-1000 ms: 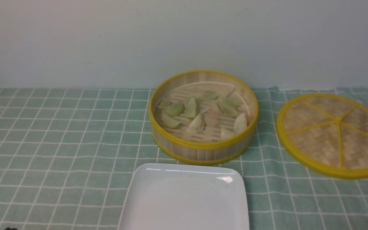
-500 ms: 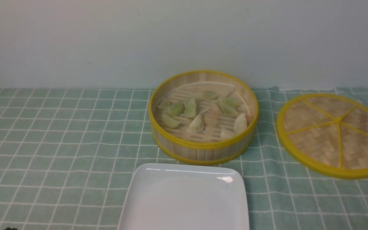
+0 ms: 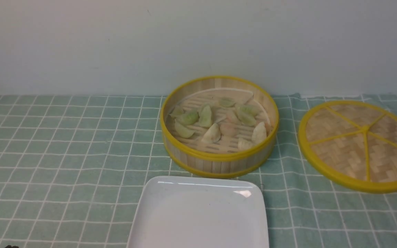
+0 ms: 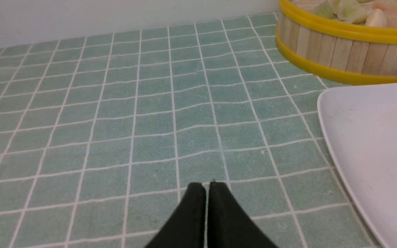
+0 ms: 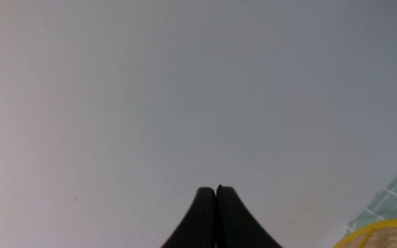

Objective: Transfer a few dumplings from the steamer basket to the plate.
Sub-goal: Use the right arm to grab a dumpling from inside the steamer

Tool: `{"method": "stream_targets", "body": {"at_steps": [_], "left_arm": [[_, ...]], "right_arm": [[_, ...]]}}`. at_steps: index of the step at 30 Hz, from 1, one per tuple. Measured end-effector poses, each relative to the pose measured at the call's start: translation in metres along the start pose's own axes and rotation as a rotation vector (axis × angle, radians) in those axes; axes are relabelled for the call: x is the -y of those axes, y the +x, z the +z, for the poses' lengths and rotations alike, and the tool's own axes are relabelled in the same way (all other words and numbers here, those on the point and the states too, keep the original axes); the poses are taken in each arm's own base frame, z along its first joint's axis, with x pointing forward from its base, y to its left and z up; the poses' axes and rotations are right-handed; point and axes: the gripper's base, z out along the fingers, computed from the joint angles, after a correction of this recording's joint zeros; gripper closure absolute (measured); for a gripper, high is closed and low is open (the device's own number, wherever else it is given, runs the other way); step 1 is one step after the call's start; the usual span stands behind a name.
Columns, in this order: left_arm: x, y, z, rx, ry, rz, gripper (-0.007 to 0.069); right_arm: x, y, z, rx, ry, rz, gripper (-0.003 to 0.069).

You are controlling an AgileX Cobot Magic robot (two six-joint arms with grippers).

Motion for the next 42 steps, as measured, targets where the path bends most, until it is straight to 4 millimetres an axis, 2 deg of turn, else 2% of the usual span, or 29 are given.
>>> {"method": "stream_targets", "body": {"at_steps": [3,4,5,7,8,9,10,11,12,13,14,15,16,17,18,19,21,22,23,24,26,27,29,32,34,35,39,41,42], "left_arm": [[0.000,0.000,0.000,0.000,0.000,0.000,0.0631],[0.000,0.000,0.000,0.000,0.000,0.000,0.0631],[0.000,0.000,0.000,0.000,0.000,0.000,0.0631],[0.000,0.000,0.000,0.000,0.000,0.000,0.0631],[0.000,0.000,0.000,0.000,0.000,0.000,0.0631],[0.000,0.000,0.000,0.000,0.000,0.000,0.0631],[0.000,0.000,0.000,0.000,0.000,0.000,0.0631],[0.000,0.000,0.000,0.000,0.000,0.000,0.0631],[0.000,0.000,0.000,0.000,0.000,0.000,0.0631],[0.000,0.000,0.000,0.000,0.000,0.000,0.0631],[0.000,0.000,0.000,0.000,0.000,0.000,0.0631],[0.000,0.000,0.000,0.000,0.000,0.000,0.0631],[0.000,0.000,0.000,0.000,0.000,0.000,0.0631],[0.000,0.000,0.000,0.000,0.000,0.000,0.0631],[0.000,0.000,0.000,0.000,0.000,0.000,0.0631],[0.000,0.000,0.000,0.000,0.000,0.000,0.0631],[0.000,0.000,0.000,0.000,0.000,0.000,0.0631],[0.000,0.000,0.000,0.000,0.000,0.000,0.0631],[0.000,0.000,0.000,0.000,0.000,0.000,0.0631],[0.000,0.000,0.000,0.000,0.000,0.000,0.0631],[0.000,0.000,0.000,0.000,0.000,0.000,0.0631],[0.000,0.000,0.000,0.000,0.000,0.000,0.0631],[0.000,0.000,0.000,0.000,0.000,0.000,0.0631],[0.000,0.000,0.000,0.000,0.000,0.000,0.0631],[0.000,0.000,0.000,0.000,0.000,0.000,0.0631],[0.000,0.000,0.000,0.000,0.000,0.000,0.0631],[0.000,0.000,0.000,0.000,0.000,0.000,0.0631],[0.000,0.000,0.000,0.000,0.000,0.000,0.0631],[0.000,0.000,0.000,0.000,0.000,0.000,0.0631]], "right_arm": [[-0.008,-0.002,0.001,-0.036,-0.021,0.029,0.0672],[-0.026,-0.007,0.004,-0.109,-0.067,-0.024,0.0672],[-0.034,-0.011,0.005,-0.139,-0.083,-0.056,0.0672],[-0.064,-0.022,0.017,-0.266,-0.103,-0.184,0.0672],[-0.081,-0.028,0.028,-0.348,-0.093,-0.260,0.0672],[-0.087,-0.028,0.035,-0.423,-0.075,-0.307,0.0672],[-0.096,-0.027,0.050,-0.539,-0.033,-0.372,0.0672],[-0.102,-0.030,0.054,-0.547,-0.037,-0.388,0.0672],[-0.114,-0.027,0.081,-0.740,0.022,-0.491,0.0672],[-0.117,-0.023,0.092,-0.840,0.046,-0.544,0.0672],[-0.118,-0.022,0.095,-0.860,0.051,-0.554,0.0672],[-0.123,-0.014,0.123,-1.004,0.076,-0.621,0.0672],[-0.121,-0.011,0.125,-1.029,0.088,-0.620,0.0672],[-0.127,-0.003,0.152,-1.132,0.081,-0.670,0.0672],[-0.129,0.003,0.166,-1.178,0.071,-0.687,0.0672],[-0.129,0.005,0.168,-1.191,0.067,-0.690,0.0672],[-0.136,0.023,0.197,-1.268,0.015,-0.731,0.0672],[-0.136,0.024,0.199,-1.272,0.010,-0.733,0.0672],[-0.142,0.038,0.211,-1.308,-0.027,-0.752,0.0672],[-0.143,0.040,0.213,-1.313,-0.032,-0.754,0.0672],[-0.151,0.071,0.227,-1.381,-0.090,-0.783,0.0671],[-0.152,0.072,0.226,-1.385,-0.096,-0.784,0.0671],[-0.159,0.107,0.234,-1.463,-0.144,-0.819,0.0669],[-0.163,0.131,0.239,-1.504,-0.166,-0.861,0.0664],[-0.166,0.159,0.243,-1.545,-0.185,-0.921,0.0649],[-0.167,0.164,0.244,-1.552,-0.189,-0.933,0.0642],[-0.170,0.219,0.248,-1.617,-0.225,-1.022,0.0557],[-0.168,0.231,0.249,-1.630,-0.224,-1.031,0.0523],[-0.166,0.245,0.251,-1.643,-0.222,-1.049,0.0478]]}}
